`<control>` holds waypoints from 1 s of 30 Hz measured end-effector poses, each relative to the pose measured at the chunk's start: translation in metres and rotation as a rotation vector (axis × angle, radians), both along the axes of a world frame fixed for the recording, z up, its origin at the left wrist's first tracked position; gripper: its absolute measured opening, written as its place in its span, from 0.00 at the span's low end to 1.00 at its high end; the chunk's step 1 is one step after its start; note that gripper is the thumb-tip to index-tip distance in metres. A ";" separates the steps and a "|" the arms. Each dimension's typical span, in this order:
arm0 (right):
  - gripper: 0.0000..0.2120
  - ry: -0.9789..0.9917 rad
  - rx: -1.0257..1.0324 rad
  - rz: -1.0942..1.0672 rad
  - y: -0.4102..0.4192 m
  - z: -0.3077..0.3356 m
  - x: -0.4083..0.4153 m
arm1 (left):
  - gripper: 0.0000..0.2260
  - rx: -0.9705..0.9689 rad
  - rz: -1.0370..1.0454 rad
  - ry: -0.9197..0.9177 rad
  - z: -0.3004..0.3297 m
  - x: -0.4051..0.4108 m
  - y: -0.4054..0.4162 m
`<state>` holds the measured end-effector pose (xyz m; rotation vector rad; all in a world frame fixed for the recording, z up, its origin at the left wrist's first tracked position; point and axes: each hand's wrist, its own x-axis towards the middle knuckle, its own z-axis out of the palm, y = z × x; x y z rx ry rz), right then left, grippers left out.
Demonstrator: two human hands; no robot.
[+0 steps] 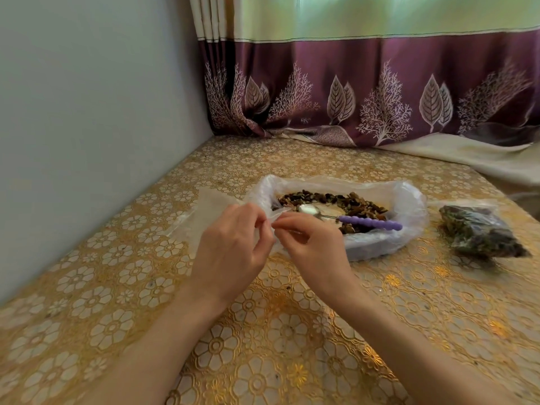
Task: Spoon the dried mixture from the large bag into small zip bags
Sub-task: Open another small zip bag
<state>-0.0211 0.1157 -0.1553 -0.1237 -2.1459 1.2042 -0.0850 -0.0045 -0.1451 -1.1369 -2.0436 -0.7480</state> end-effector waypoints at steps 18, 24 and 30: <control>0.22 -0.147 -0.331 0.308 0.022 -0.003 -0.003 | 0.40 -0.312 -0.246 -0.267 0.001 -0.023 -0.013; 0.15 -0.072 -0.250 0.284 0.024 0.001 0.001 | 0.29 -0.211 -0.227 -0.299 0.005 -0.030 -0.022; 0.17 -0.087 -0.040 0.217 0.020 -0.003 0.003 | 0.38 -0.301 -0.260 -0.233 0.002 -0.024 -0.017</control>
